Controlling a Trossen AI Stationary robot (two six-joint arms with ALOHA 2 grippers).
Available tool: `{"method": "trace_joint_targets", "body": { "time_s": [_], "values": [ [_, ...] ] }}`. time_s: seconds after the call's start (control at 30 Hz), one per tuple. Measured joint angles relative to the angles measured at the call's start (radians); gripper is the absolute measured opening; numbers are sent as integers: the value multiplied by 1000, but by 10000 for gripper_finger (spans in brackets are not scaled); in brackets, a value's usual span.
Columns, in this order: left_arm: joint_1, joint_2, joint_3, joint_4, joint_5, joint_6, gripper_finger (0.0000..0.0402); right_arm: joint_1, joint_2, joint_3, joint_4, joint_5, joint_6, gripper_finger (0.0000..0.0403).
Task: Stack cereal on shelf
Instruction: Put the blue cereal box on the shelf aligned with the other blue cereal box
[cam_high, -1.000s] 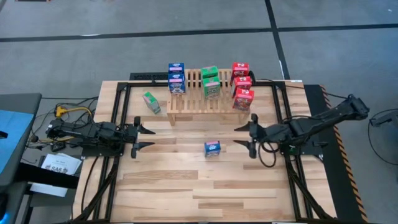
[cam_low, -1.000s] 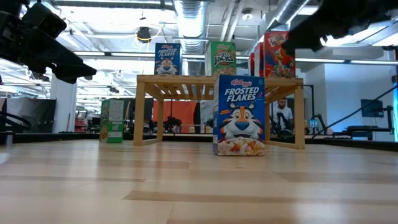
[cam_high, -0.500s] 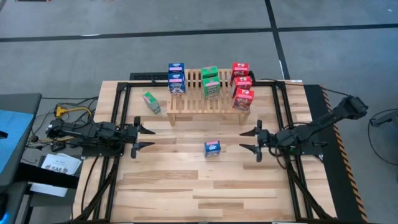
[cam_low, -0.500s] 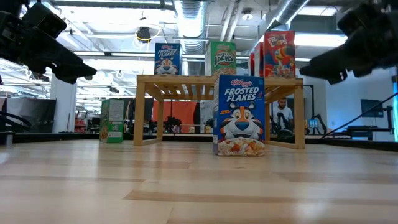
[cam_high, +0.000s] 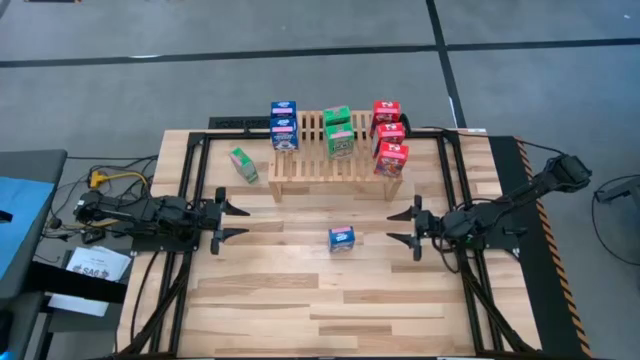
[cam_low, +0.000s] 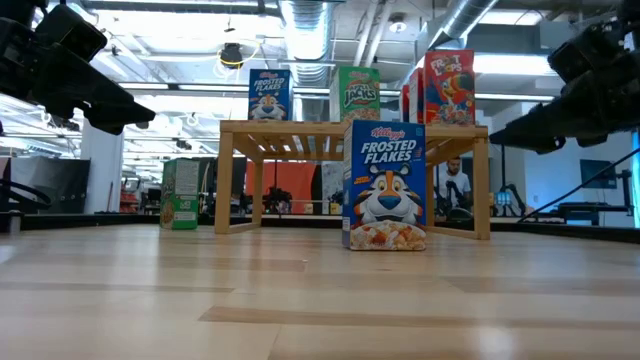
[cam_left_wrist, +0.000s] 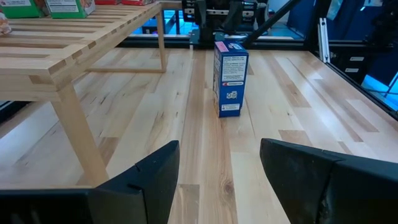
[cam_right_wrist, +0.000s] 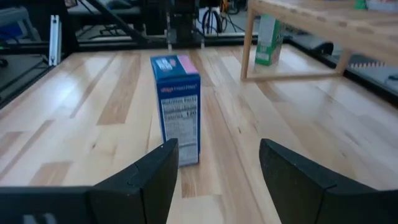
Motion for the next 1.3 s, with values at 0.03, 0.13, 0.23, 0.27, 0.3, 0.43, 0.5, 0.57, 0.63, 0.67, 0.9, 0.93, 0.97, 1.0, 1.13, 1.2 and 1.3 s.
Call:
{"method": "trace_joint_targets", "body": {
  "time_s": [0.03,0.13,0.23,0.27,0.3,0.43,0.5,0.57,0.63,0.67,0.9,0.93,0.97,1.0,1.13,1.2,1.3],
  "values": [
    [0,0,0,0,0,0,214,0,0,0,-11,0,15,250],
    [0,0,0,0,0,0,214,0,0,0,-62,0,58,250],
    [0,0,0,0,0,0,214,0,0,-1,-95,0,134,250],
    [0,0,0,0,-1,0,214,0,0,-1,-102,0,152,250],
    [0,0,0,0,-1,0,214,0,0,-1,-107,0,158,250],
    [0,0,0,0,-1,0,214,0,0,-1,-106,0,159,250],
    [0,0,0,0,-1,0,214,0,0,-1,-108,0,159,250],
    [0,0,0,0,-1,0,214,0,0,-2,-108,-1,159,250],
    [0,0,0,0,-1,0,214,0,0,-2,-108,-1,159,250],
    [0,0,0,0,-1,0,214,0,0,-2,-108,-1,159,250],
    [0,0,0,0,-1,0,214,0,0,-2,-108,-1,159,250],
    [0,0,0,0,-1,0,214,0,0,-2,-108,-1,159,250],
    [0,0,0,0,-1,0,214,0,0,-2,-108,-1,159,250],
    [0,0,0,0,-1,0,214,0,0,-2,-108,-2,159,250],
    [0,0,0,0,-1,0,214,0,0,-2,-108,-2,159,250],
    [0,0,0,0,-1,0,214,0,0,-3,-108,-2,159,250],
    [0,0,0,0,-1,0,214,0,0,-3,-108,-3,159,250]
  ]
}}
